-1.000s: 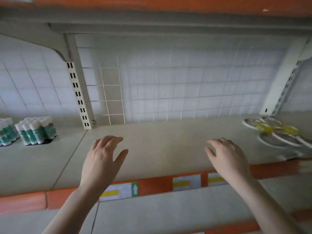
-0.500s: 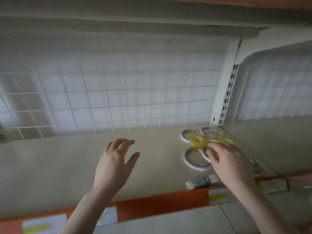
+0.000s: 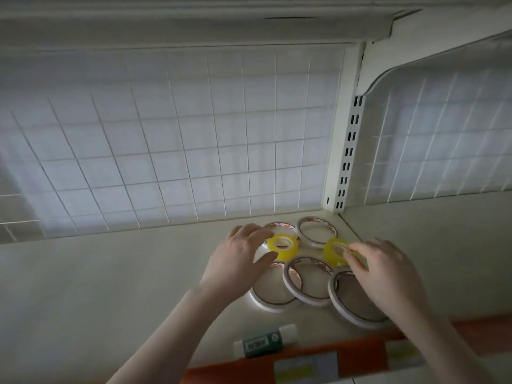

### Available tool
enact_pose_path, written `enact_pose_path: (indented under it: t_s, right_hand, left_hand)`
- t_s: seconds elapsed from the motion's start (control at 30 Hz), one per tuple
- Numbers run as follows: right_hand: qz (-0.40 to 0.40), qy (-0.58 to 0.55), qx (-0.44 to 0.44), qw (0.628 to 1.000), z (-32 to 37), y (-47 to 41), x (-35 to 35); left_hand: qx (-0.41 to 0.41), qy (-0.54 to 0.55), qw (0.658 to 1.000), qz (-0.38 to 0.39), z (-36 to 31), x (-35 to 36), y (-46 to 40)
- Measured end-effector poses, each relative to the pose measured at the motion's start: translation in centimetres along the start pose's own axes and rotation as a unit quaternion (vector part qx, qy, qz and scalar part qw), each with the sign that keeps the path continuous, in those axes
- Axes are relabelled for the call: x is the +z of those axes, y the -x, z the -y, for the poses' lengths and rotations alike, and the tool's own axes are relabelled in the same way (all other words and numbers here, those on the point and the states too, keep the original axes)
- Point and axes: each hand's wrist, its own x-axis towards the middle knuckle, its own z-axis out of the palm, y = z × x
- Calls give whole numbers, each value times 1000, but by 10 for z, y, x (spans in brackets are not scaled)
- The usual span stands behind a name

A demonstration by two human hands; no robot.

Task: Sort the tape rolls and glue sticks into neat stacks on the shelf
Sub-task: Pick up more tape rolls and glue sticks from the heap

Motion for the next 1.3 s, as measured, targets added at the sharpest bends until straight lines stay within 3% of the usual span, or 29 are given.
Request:
enact_pose_path:
  t_s: [0.3, 0.67, 0.9, 1.03, 1.3]
  right_hand:
    - [121, 3, 33, 992, 4, -8, 13]
    - [213, 42, 72, 973, 15, -27, 12]
    - [185, -24, 96, 978, 9, -13, 16]
    - [98, -117, 86, 985, 6, -9, 21]
    - [15, -178, 44, 983, 15, -12, 21]
  left_hand:
    - [25, -64, 992, 102, -2, 26, -32]
    - [37, -94, 985, 139, 3, 25, -41]
    - [27, -57, 993, 95, -1, 22, -34]
    - [-9, -10, 998, 59, -4, 18, -27]
    - [-69, 17, 997, -19, 2, 10, -5]
